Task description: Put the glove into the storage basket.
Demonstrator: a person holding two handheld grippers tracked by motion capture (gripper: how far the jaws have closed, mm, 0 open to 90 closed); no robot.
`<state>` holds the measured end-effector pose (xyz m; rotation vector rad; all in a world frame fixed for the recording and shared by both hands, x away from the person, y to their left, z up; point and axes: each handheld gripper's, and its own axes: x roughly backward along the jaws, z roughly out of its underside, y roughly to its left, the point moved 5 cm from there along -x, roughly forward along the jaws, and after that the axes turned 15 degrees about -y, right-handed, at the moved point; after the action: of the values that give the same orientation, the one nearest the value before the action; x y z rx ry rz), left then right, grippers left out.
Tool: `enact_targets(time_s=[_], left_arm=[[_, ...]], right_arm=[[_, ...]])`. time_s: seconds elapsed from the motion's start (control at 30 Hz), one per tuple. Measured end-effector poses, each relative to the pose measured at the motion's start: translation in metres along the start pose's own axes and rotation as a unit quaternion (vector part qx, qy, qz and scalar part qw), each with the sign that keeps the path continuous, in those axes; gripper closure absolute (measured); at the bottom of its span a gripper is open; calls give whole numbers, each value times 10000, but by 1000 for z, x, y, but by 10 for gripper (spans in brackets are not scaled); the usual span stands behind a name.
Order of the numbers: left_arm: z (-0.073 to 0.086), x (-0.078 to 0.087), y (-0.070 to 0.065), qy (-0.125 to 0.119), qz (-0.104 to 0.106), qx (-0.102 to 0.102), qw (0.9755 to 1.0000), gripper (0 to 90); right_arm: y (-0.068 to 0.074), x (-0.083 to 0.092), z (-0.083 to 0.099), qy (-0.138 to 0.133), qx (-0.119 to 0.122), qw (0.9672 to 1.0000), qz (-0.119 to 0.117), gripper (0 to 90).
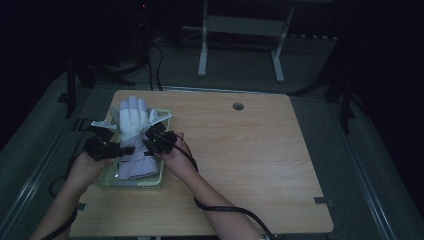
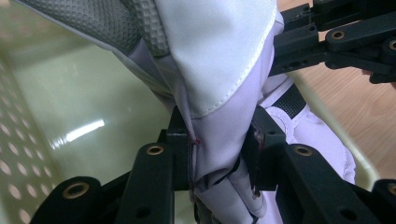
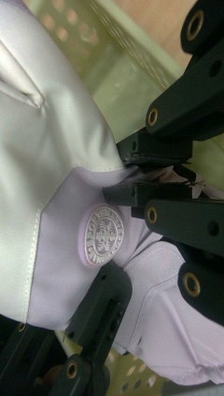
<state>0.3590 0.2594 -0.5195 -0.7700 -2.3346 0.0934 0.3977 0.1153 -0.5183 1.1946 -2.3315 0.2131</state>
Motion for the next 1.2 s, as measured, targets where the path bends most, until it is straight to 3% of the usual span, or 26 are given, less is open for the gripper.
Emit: enact_targets(time_s=[0.23,0.4,0.47,0.67,0.77,0.93,1.03,1.07,1.13,1.17,1.2], left_arm=[[18,-11,10,356,-195,78,9991,669],[18,-13,10,451,-307,82,9985,666],[19,-17,11,651,-432,38,9969,662],[20,-21,13,801,-552,104,9952,649],[22,-26,11,873,-768,-58,9932,626],[23,-28,15,836,-763,122,9935,587],[25,-33,18,836,-910,167,9922,550],[25,-33,18,836,-910,167,9922,507],[22,-33,15,792,-1180,-120,9898,472],[19,-33,14,718,-1191,-129,9902,415],[19,-33,14,718,-1191,-129,9902,385]], right_arm=[[8,-22,16,450,6,9989,110,814],[12,-29,17,661,-11,9972,338,813],[13,-33,19,790,-72,9959,441,811],[15,-37,21,887,-19,9943,594,773],[16,-37,21,800,39,9949,605,715],[15,-30,20,557,81,9967,586,578],[10,-19,11,142,37,9982,573,514],[10,-19,11,142,37,9982,573,514],[6,-11,5,-41,-188,9992,357,477],[3,-4,1,-157,-214,9994,238,421],[3,-4,1,-157,-214,9994,238,421]])
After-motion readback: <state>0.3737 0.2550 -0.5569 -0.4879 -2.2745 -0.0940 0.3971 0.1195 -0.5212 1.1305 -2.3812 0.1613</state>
